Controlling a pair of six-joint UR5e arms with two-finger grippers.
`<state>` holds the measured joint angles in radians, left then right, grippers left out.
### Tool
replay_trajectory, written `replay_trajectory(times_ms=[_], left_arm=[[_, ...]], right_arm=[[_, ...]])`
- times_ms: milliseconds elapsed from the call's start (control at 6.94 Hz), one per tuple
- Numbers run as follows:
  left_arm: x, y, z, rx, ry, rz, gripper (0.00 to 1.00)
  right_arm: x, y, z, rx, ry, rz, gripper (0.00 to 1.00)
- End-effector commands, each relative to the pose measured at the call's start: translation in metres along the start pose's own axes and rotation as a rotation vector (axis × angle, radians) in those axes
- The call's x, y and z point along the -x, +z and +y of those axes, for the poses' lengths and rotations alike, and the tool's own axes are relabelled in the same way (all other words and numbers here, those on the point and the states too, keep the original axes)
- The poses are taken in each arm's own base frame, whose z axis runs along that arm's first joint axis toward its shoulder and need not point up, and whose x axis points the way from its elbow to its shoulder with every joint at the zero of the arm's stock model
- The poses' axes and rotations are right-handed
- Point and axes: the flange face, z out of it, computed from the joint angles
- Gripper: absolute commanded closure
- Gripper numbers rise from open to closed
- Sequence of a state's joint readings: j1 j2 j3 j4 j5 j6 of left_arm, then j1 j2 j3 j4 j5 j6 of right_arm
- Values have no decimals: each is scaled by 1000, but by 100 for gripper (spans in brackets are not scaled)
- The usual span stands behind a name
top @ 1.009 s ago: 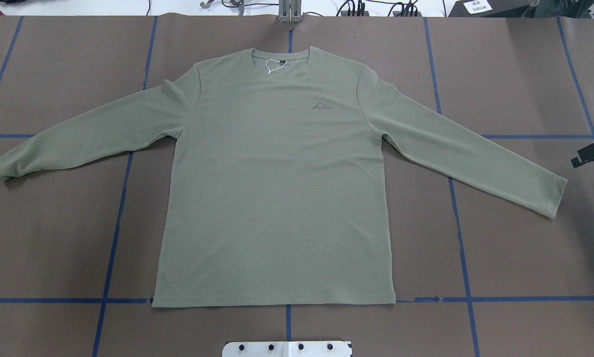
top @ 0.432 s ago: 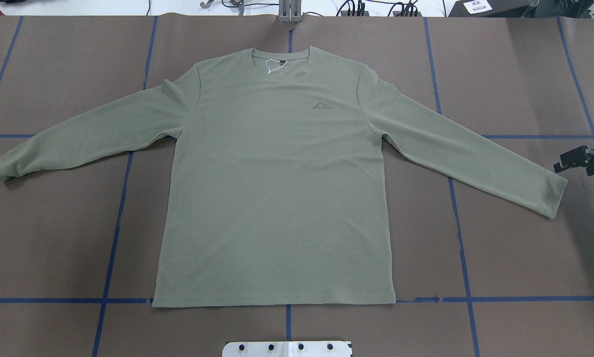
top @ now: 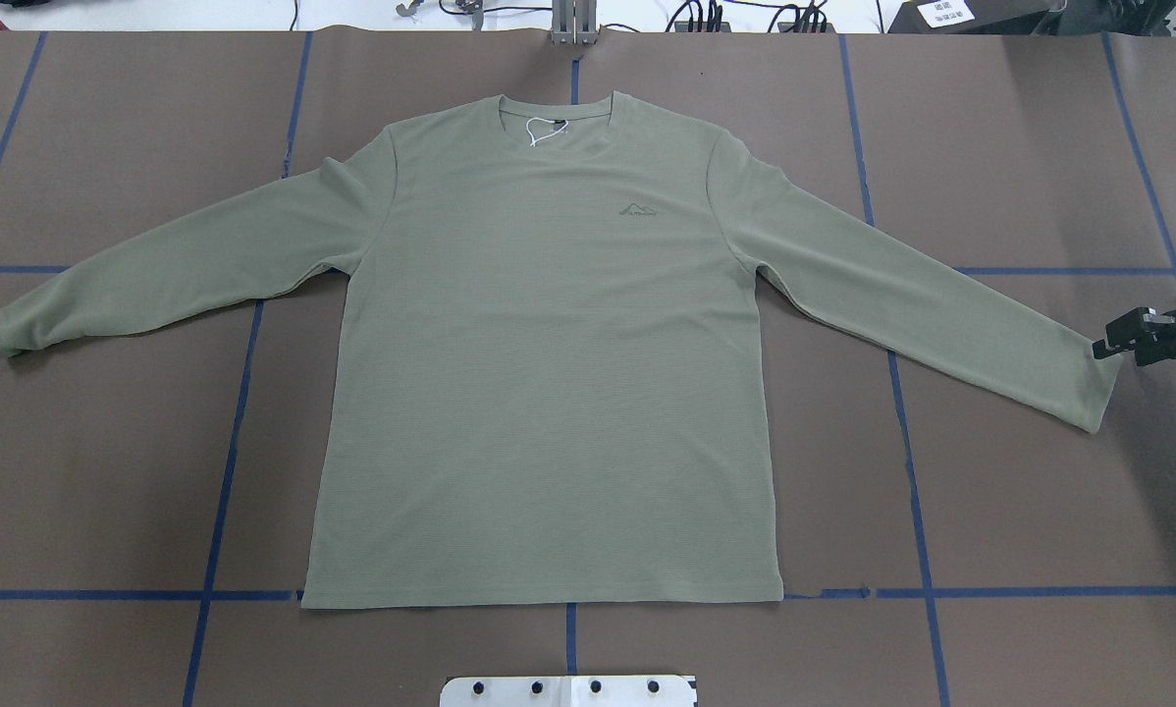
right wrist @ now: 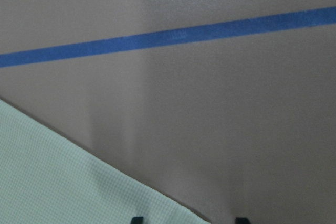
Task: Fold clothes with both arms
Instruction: 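Lower the right gripper onto the sleeve cuff farthest from the left arm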
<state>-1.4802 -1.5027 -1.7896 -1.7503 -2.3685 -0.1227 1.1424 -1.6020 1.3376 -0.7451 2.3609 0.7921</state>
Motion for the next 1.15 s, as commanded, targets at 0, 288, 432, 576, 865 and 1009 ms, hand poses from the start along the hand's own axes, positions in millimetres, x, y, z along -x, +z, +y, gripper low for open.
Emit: replay_trajectory(times_ms=[0, 288, 432, 576, 865, 1009], left_arm=[[0, 0, 0, -1, 1, 0, 0], [1, 0, 1, 1, -1, 0, 0], [0, 0, 0, 0, 0, 0, 0], [0, 0, 0, 0, 0, 0, 0], [1, 1, 1, 2, -2, 0, 0], [1, 1, 1, 2, -3, 0, 0]], right_arm=[[-2, 2, 1, 2, 4, 3, 36], [-3, 2, 1, -1, 5, 7, 42], [-4, 3, 1, 1, 5, 8, 56], [-3, 3, 0, 2, 4, 7, 79], [-2, 3, 0, 3, 2, 5, 100], [-1, 2, 0, 1, 0, 4, 100]])
